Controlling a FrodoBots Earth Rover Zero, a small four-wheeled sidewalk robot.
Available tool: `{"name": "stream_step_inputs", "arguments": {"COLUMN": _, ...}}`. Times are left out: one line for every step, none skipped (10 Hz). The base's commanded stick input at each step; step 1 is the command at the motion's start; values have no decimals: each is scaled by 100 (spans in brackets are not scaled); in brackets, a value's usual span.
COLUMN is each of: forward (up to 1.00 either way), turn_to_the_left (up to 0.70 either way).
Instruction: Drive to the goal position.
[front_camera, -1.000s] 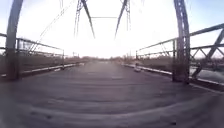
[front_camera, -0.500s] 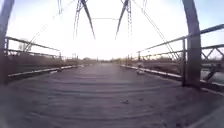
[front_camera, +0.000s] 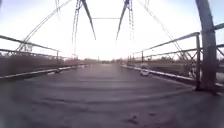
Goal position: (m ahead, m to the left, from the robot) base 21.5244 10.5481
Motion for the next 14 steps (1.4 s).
{"name": "stream_step_inputs", "arguments": {"forward": 100, "turn_to_the_left": 3}}
{"name": "stream_step_inputs", "arguments": {"forward": 100, "turn_to_the_left": 4}}
{"name": "stream_step_inputs", "arguments": {"forward": 100, "turn_to_the_left": 4}}
{"name": "stream_step_inputs", "arguments": {"forward": 100, "turn_to_the_left": 5}}
{"name": "stream_step_inputs", "arguments": {"forward": 100, "turn_to_the_left": 5}}
{"name": "stream_step_inputs", "arguments": {"forward": 100, "turn_to_the_left": 4}}
{"name": "stream_step_inputs", "arguments": {"forward": 100, "turn_to_the_left": 4}}
{"name": "stream_step_inputs", "arguments": {"forward": 100, "turn_to_the_left": 5}}
{"name": "stream_step_inputs", "arguments": {"forward": 100, "turn_to_the_left": 5}}
{"name": "stream_step_inputs", "arguments": {"forward": 100, "turn_to_the_left": 5}}
{"name": "stream_step_inputs", "arguments": {"forward": 100, "turn_to_the_left": 5}}
{"name": "stream_step_inputs", "arguments": {"forward": 100, "turn_to_the_left": 5}}
{"name": "stream_step_inputs", "arguments": {"forward": 100, "turn_to_the_left": 5}}
{"name": "stream_step_inputs", "arguments": {"forward": 100, "turn_to_the_left": 5}}
